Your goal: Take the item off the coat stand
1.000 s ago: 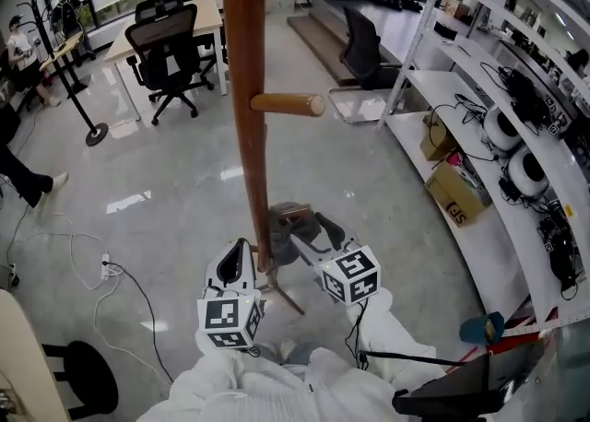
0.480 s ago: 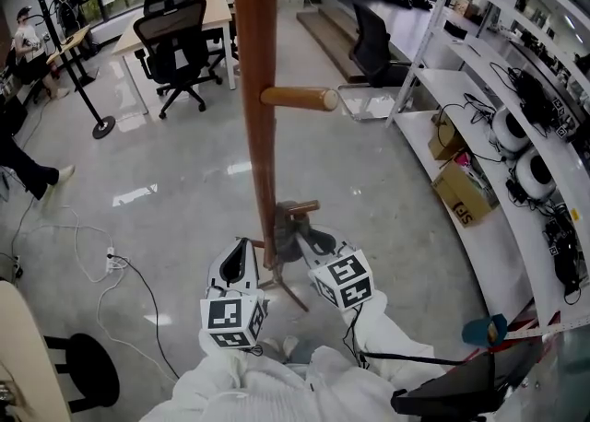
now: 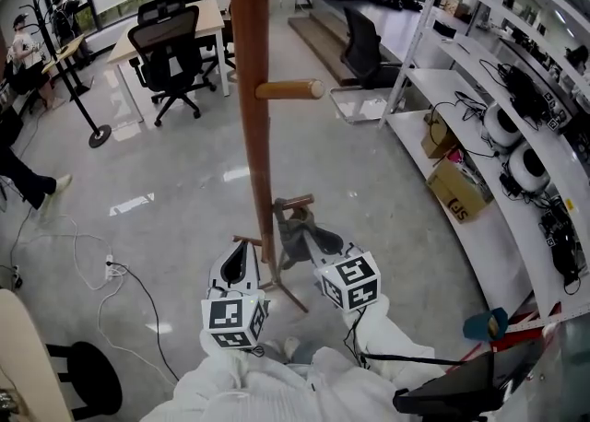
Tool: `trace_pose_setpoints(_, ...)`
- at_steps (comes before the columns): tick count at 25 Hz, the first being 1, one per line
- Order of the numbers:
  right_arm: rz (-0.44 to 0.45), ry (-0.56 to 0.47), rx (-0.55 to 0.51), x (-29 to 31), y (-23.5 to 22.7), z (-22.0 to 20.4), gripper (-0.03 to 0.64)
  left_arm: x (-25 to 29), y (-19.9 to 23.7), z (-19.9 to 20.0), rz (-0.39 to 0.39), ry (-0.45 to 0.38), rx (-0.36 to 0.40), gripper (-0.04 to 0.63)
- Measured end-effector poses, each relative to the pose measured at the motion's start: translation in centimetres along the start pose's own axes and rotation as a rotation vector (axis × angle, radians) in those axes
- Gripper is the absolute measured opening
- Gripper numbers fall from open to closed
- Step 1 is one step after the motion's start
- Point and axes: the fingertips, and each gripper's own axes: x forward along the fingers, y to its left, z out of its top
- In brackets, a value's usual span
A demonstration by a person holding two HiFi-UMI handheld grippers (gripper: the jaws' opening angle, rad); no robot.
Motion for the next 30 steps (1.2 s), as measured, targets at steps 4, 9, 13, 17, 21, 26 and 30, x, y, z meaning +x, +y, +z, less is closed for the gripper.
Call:
trace_pose_setpoints(4, -0.041, -0.044, 0.015, -1.5, -0.8, 1.3, 0.023, -0.3, -0.8, 0.2, -0.021, -0.009, 0.007, -0.012)
trace_pose_setpoints(9, -0.083, -0.107, 0.023, -3.7, -1.3, 3.5, 0.023, -0.8, -1.7, 0.6, -0.049, -0.02, 0.014, -0.012)
trace_pose_setpoints(13, -0.124, -0.139, 0.04, -5.4, -1.9, 3.8, 0.023, -1.2, -2.6, 0.5, -0.072, -0.024, 0.021, -0.012)
trace_pose_setpoints(17, -0.155, -0.146, 0.066, -7.0, -2.4, 3.4, 0.023, -1.6, -3.3, 0.5, -0.09, -0.026, 0.026, -0.012)
trace_pose_setpoints(21, -0.153, -0.142, 0.091, -8.1, -1.7, 2.7, 0.023, -2.2, -4.1, 0.2, -0.103, -0.024, 0.024, -0.012)
trace_pose_setpoints(26, -0.128, -0.137, 0.108, -8.7, 0.1, 1.9, 0.023, -3.1, -5.1, -0.3, -0.109, -0.017, 0.027, -0.012)
trace_pose_setpoints(30, -0.094, -0.138, 0.123, -8.4, 2.6, 1.4, 0.023, -4.3, -4.6, -0.8, -0.093, -0.01, 0.026, -0.012)
